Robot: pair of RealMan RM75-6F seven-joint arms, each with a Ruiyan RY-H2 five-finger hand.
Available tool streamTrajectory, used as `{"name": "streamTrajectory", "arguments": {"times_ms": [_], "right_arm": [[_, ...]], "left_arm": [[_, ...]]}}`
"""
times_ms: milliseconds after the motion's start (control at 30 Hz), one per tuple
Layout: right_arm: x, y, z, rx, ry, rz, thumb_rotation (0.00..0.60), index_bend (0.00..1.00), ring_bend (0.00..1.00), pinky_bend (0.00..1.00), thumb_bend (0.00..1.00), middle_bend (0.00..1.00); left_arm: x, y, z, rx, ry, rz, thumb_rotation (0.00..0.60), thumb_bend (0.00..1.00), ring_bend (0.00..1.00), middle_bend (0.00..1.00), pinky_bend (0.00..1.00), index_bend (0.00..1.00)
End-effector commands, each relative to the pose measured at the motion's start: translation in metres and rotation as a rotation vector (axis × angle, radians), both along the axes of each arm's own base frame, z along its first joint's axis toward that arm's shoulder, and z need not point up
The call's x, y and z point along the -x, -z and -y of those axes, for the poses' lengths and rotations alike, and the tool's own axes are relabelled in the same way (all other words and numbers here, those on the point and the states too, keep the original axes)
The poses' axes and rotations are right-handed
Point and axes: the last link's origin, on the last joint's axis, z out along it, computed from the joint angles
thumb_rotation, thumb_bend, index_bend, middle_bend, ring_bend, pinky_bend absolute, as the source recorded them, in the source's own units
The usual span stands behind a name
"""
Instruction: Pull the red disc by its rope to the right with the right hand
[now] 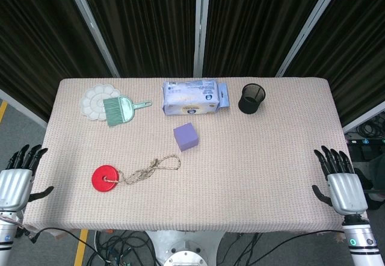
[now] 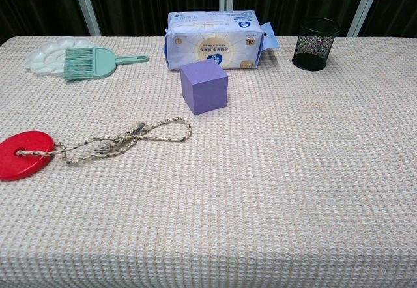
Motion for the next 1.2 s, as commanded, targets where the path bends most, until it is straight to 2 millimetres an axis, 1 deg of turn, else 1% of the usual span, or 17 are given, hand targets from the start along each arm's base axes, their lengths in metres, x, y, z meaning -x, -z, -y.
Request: {"name": "streamTrajectory", "arguments": {"times_ms": [33,133,167,233,267,367,467,567,767,900,1067,1200], "right_arm": [[-0.020,0.010,0.008,-0.069,-0.061,0.014,0.600,0.00,0.00,0.00,0.18,0.00],[-0.049,0.024,0.021,-0.161,-0.144,0.007,0.600,0.00,0.00,0.00,0.18,0.00],[-0.062,0.032,0.028,-0.200,-0.183,0.006,0.600,0.00,0.00,0.00,0.18,0.00],[-0.083,0.044,0.037,-0.264,-0.232,0.005,0.600,0.00,0.00,0.00,0.18,0.00],[-0.097,0.054,0.044,-0.309,-0.265,0.005,0.600,0.00,0.00,0.00,0.18,0.00],[-0.132,0.078,0.060,-0.403,-0.341,0.010,0.600,0.00,0.00,0.00,0.18,0.00],[-0.164,0.103,0.074,-0.460,-0.404,0.046,0.600,0.00,0.00,0.00,0.18,0.03],[-0.192,0.125,0.086,-0.521,-0.444,0.062,0.600,0.00,0.00,0.00,0.18,0.05],[-0.235,0.169,0.110,-0.603,-0.468,0.036,0.600,0.00,0.00,0.00,0.19,0.06],[-0.255,0.194,0.121,-0.626,-0.453,0.028,0.600,0.00,0.00,0.00,0.20,0.07],[-0.278,0.220,0.128,-0.653,-0.447,0.016,0.600,0.00,0.00,0.00,0.19,0.09],[-0.291,0.237,0.128,-0.663,-0.458,0.005,0.600,0.00,0.00,0.00,0.19,0.10]], "left_arm": [[0.000,0.000,0.001,0.003,0.002,0.002,0.600,0.00,0.01,0.09,0.13,0.12],[0.001,0.000,0.001,0.001,0.006,0.004,0.600,0.00,0.01,0.09,0.13,0.12],[0.001,0.001,0.002,0.000,0.005,0.010,0.600,0.00,0.01,0.09,0.13,0.12],[0.002,0.003,0.002,0.002,0.002,0.022,0.600,0.00,0.01,0.09,0.13,0.12],[0.002,0.004,0.003,0.005,0.002,0.028,0.600,0.00,0.01,0.09,0.13,0.12],[0.003,0.005,0.004,0.008,0.004,0.028,0.600,0.00,0.01,0.09,0.13,0.12],[0.003,0.003,0.003,0.004,0.002,0.030,0.600,0.00,0.01,0.09,0.13,0.12],[0.004,0.001,0.003,0.005,-0.003,0.030,0.600,0.00,0.01,0.09,0.13,0.12],[0.004,-0.003,0.006,0.000,-0.009,0.038,0.600,0.00,0.01,0.09,0.13,0.12],[0.006,-0.005,0.008,0.003,-0.019,0.047,0.600,0.00,0.01,0.09,0.13,0.12],[0.011,-0.010,0.012,-0.004,-0.029,0.049,0.600,0.00,0.01,0.09,0.13,0.12],[0.014,-0.012,0.016,-0.008,-0.037,0.048,0.600,0.00,0.01,0.09,0.13,0.12]]}}
